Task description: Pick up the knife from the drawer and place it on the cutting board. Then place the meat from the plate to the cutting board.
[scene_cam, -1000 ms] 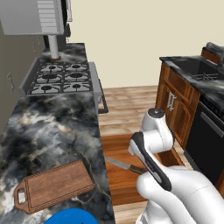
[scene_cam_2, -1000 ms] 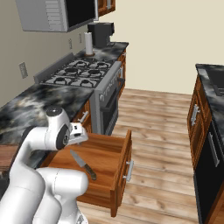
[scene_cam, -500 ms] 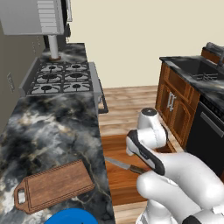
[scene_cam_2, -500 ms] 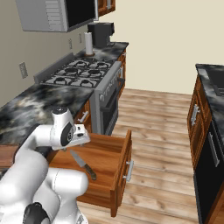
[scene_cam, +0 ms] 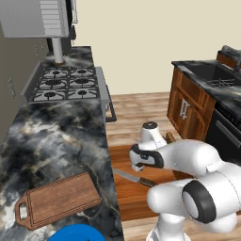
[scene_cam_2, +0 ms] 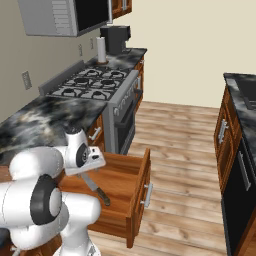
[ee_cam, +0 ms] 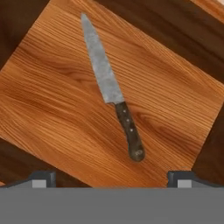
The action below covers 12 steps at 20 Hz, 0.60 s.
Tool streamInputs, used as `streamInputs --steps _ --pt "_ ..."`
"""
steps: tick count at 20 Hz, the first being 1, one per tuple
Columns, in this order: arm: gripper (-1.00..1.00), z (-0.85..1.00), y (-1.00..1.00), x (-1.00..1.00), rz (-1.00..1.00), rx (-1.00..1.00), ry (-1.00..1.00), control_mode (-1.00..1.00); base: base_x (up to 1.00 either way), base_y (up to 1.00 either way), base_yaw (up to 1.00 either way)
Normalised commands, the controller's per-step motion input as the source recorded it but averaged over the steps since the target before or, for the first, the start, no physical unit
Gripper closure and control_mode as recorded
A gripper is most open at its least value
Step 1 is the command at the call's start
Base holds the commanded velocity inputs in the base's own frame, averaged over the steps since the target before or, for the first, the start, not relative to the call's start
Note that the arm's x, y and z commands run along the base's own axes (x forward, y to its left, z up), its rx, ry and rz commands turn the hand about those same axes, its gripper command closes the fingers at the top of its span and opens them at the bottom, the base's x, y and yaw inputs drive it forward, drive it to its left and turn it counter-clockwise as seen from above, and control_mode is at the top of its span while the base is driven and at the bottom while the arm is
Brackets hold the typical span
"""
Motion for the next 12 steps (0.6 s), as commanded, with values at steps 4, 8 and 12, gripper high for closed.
streamInputs --steps 4,8,12 --pt "-1.00 -0.67 0.00 0.25 0.06 -0.01 0.03 -1.00 0.00 0.00 0.00" --pt "-1.00 -0.56 -0.01 0.02 0.06 0.00 0.00 -1.00 0.00 0.00 0.00" --pt "-1.00 -0.46 -0.12 -0.01 0.03 0.01 0.00 -1.00 0.00 0.00 0.00"
